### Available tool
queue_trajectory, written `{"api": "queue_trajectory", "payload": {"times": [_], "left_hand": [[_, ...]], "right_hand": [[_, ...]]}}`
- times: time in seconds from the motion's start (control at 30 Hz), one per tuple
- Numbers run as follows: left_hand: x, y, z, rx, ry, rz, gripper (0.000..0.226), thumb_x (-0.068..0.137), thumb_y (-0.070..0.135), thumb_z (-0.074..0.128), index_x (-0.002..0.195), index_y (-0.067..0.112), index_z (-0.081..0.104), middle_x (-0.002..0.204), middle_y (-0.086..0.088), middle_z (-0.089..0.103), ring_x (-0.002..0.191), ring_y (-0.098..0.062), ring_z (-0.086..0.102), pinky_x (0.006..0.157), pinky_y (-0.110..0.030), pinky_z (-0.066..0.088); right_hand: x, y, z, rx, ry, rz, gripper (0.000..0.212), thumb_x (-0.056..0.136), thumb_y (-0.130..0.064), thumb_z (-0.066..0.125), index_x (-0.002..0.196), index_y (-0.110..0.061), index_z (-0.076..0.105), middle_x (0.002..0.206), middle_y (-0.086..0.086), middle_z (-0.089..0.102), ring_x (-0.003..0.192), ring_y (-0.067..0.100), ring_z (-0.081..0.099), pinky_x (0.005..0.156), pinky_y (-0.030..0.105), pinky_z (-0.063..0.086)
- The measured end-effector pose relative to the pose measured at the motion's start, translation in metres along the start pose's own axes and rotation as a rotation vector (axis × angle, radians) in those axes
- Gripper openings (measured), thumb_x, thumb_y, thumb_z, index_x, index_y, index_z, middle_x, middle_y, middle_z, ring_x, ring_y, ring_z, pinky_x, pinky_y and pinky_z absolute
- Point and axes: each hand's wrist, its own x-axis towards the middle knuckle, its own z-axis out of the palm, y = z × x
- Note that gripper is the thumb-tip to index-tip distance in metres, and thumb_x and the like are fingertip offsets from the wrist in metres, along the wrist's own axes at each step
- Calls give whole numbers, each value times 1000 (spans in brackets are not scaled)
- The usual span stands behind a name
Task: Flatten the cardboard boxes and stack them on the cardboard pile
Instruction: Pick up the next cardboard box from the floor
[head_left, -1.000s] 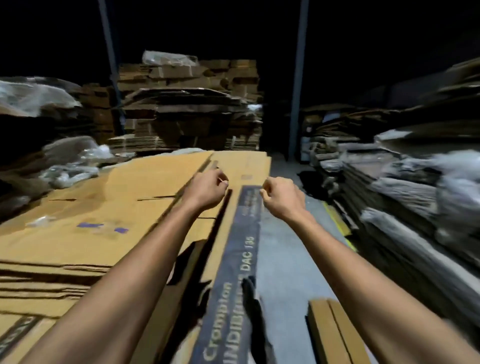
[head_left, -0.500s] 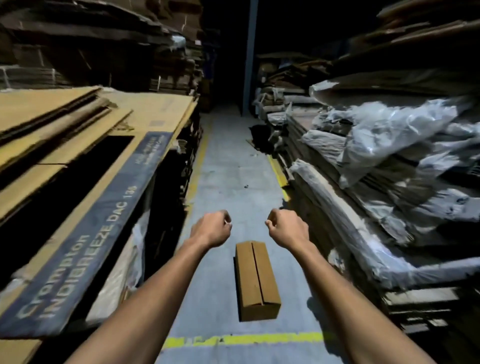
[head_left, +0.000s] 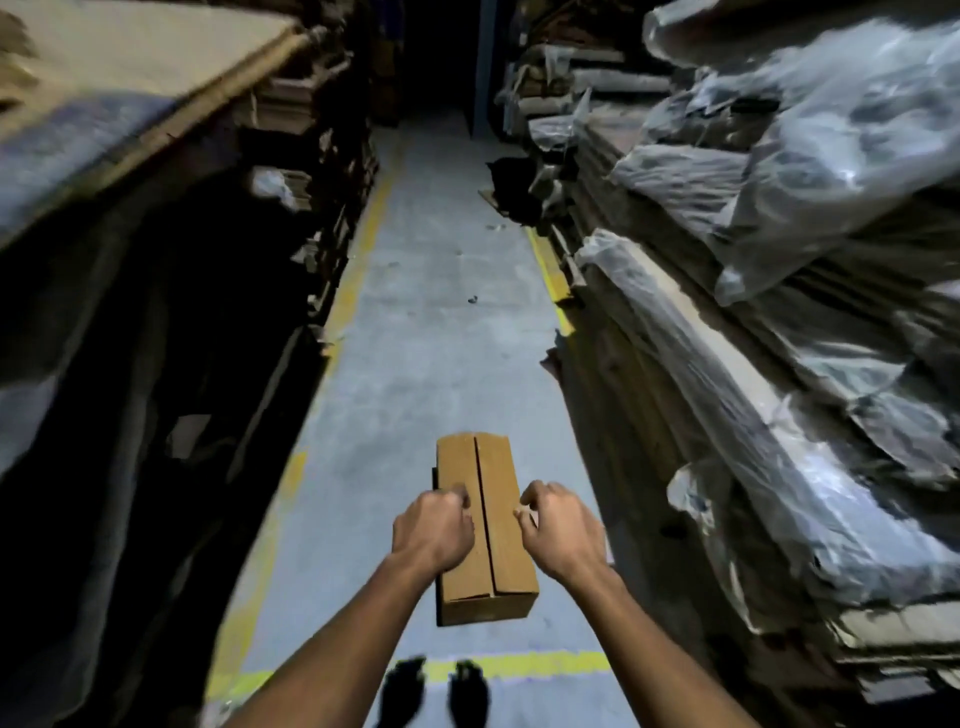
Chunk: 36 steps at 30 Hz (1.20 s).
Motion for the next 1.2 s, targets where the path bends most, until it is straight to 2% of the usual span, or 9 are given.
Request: {"api": "queue_trajectory", "payload": {"times": [0.17, 0.37, 0.53, 0.63, 0.8, 0.87, 0.93, 1.07, 1.2], "left_hand": [[93, -33, 137, 64, -46, -13, 40, 93, 46, 56, 129, 29, 61, 129, 1, 65, 120, -24, 59, 95, -40, 51], [183, -83, 310, 54, -103, -51, 50, 91, 49, 61, 136, 27, 58, 136, -1, 59, 126, -26, 54, 97, -41, 51], [233, -125, 437, 91, -136, -54, 63, 88, 55, 65, 141, 27, 49, 141, -2, 51, 133, -27, 45, 97, -46, 50], [248, -141, 494, 88, -146, -75, 75, 84, 59, 69, 147, 28, 43, 146, -2, 43, 137, -29, 38, 98, -48, 50], [261, -152, 562, 40, -203, -162, 106, 71, 65, 81, 154, 39, 21, 168, 4, 4, 154, -41, 5, 105, -63, 45], [262, -159, 578, 15, -220, -187, 116, 69, 66, 83, 157, 39, 13, 170, 5, -9, 156, -43, -9, 106, -65, 44], [260, -165, 585, 50, -216, -164, 121, 70, 67, 84, 159, 39, 7, 171, 4, -15, 156, -43, -17, 106, -64, 44], [250, -177, 590, 71, -178, -97, 102, 85, 66, 72, 161, 40, 9, 173, 4, -13, 157, -41, -17, 105, -64, 44], [225, -190, 589, 39, -198, -27, 79, 98, 61, 58, 162, 40, 16, 175, 3, -8, 159, -37, -14, 115, -64, 36]], "right_hand": [[67, 65, 152, 18, -121, 51, 35, 99, -52, 54, 127, -30, 54, 126, -4, 58, 114, 23, 60, 85, 39, 54], [123, 140, 340, 61, -176, 87, 34, 99, -48, 55, 126, -27, 52, 125, 0, 60, 112, 26, 63, 84, 41, 55], [148, 191, 466, 63, -266, 154, 55, 97, -56, 59, 137, -21, 44, 137, 7, 50, 122, 34, 57, 91, 45, 53], [154, 208, 524, 54, -304, 234, 72, 92, -64, 61, 145, -23, 34, 147, 9, 37, 128, 39, 49, 97, 49, 48], [174, 229, 579, 123, -362, 418, 113, 80, -83, 58, 161, -29, 1, 166, 18, 8, 142, 49, 32, 109, 61, 32], [182, 232, 587, 116, -417, 421, 126, 73, -84, 64, 162, -31, -9, 168, 20, 3, 143, 49, 32, 110, 62, 33], [188, 233, 590, 88, -440, 424, 131, 70, -81, 69, 161, -33, -12, 167, 22, 4, 141, 49, 34, 106, 60, 39], [185, 232, 588, 86, -432, 408, 126, 65, -77, 67, 159, -36, -5, 154, 24, 22, 128, 48, 40, 94, 54, 44], [158, 236, 577, 106, -450, 413, 124, 62, -80, 67, 158, -42, -2, 142, 20, 30, 119, 45, 44, 88, 50, 46]]}}
